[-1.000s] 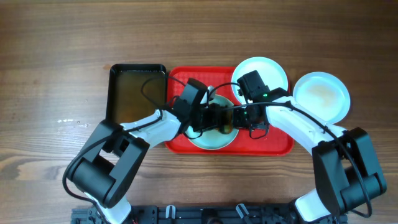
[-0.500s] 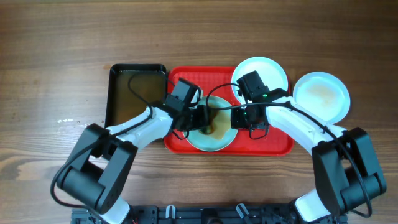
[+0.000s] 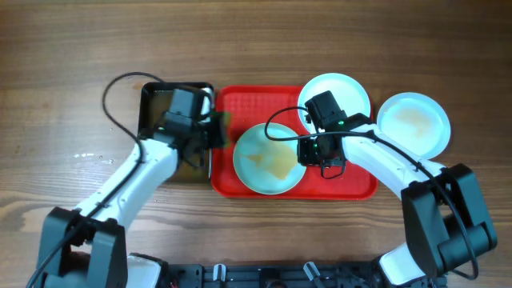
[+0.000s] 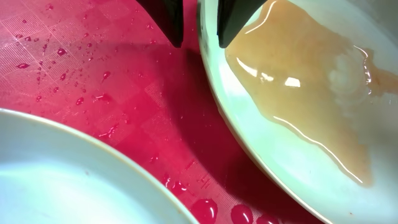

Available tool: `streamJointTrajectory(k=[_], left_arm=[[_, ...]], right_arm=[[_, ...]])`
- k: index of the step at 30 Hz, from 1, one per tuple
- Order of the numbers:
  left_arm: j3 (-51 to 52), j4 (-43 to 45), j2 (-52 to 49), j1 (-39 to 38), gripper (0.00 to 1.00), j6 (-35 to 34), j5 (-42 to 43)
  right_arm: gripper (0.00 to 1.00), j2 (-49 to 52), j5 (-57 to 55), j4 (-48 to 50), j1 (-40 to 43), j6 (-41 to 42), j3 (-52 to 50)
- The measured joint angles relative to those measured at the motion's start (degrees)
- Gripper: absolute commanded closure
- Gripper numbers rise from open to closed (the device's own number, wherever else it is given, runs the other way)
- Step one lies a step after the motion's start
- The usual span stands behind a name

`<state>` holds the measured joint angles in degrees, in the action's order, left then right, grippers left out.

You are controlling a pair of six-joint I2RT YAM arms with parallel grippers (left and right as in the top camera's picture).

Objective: Clean dirty plates on tray and stack at the side
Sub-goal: 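Scrub the second plate with the sponge in the left gripper, then return the sponge to the water tray with left gripper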

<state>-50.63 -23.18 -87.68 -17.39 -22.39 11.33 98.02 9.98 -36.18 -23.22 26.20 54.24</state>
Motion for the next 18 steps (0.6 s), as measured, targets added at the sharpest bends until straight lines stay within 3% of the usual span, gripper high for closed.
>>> streamJointTrajectory(k=[6, 12, 14, 15, 16, 18], left_arm=[[0.0, -3.0, 0.0, 7.0, 0.96, 9.1, -10.1], [0.0, -4.7, -3.0, 7.0, 0.94, 15.9, -11.5], [0.0, -5.0, -5.2, 7.0, 0.77, 16.2, -11.5], [0.0, -5.2, -6.6, 7.0, 0.52, 16.5, -11.4], [0.0, -5.5, -7.6, 7.0, 0.39, 16.9, -11.4], [0.0, -5.6, -8.1, 7.0, 0.36, 17.0, -11.3]], right_arm=[[0.8, 0.0, 0.0, 0.0, 0.0, 0.0, 0.0], [0.8, 0.0, 0.0, 0.0, 0.0, 0.0, 0.0], [0.8, 0.0, 0.0, 0.0, 0.0, 0.0, 0.0], [0.8, 0.0, 0.0, 0.0, 0.0, 0.0, 0.0], [0.8, 0.0, 0.0, 0.0, 0.0, 0.0, 0.0], [0.8, 0.0, 0.0, 0.0, 0.0, 0.0, 0.0]])
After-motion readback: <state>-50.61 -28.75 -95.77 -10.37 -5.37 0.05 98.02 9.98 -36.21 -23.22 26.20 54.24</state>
